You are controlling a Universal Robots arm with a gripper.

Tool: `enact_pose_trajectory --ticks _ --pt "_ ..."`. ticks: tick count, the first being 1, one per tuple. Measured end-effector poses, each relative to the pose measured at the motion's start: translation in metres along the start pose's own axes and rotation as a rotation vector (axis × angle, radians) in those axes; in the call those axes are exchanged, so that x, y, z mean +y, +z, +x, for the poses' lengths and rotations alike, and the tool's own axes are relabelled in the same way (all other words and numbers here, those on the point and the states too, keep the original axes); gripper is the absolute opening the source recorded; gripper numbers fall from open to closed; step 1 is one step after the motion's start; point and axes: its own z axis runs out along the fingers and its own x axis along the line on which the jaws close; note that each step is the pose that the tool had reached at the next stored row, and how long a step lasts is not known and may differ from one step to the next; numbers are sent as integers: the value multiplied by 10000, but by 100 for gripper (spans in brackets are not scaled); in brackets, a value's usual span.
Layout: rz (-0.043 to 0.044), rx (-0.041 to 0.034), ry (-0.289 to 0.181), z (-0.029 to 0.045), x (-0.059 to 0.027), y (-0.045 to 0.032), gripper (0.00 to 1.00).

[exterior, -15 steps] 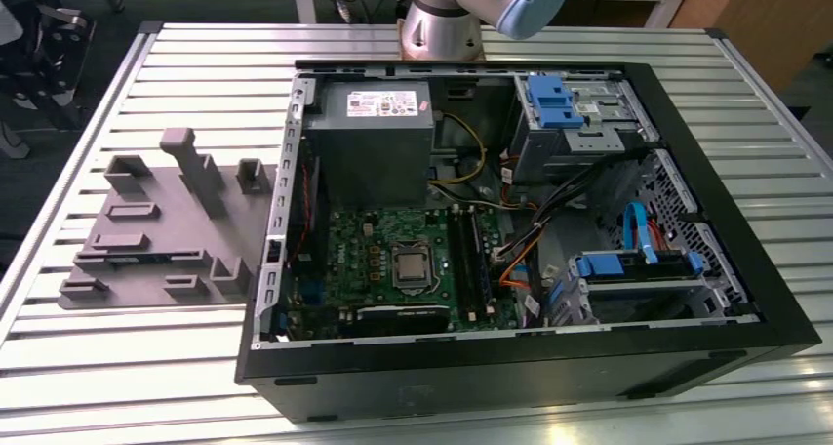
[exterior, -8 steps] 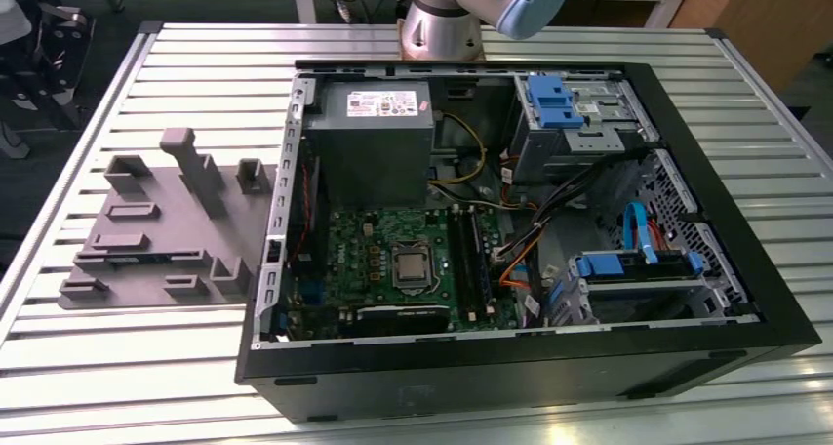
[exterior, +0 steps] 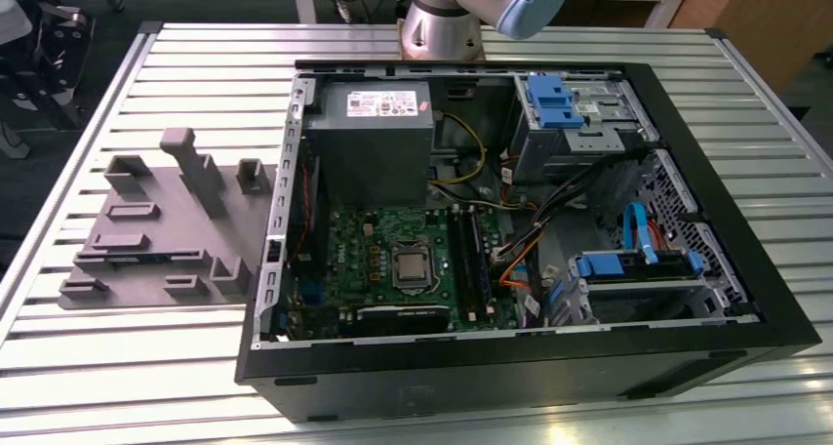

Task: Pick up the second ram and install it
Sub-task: 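Pick up the second ram and move it above second insertion slot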

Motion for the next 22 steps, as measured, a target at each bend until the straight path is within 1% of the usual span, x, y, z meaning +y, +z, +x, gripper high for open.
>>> enact_pose_trajectory --ticks 3,7,11,22 --pt "-5 8 -205 0 0 0 11" --pt "-16 28 -689 0 0 1 11" --pt "-30 55 -1312 0 0 2 11" --pt "-73 137 -3249 0 0 4 11"
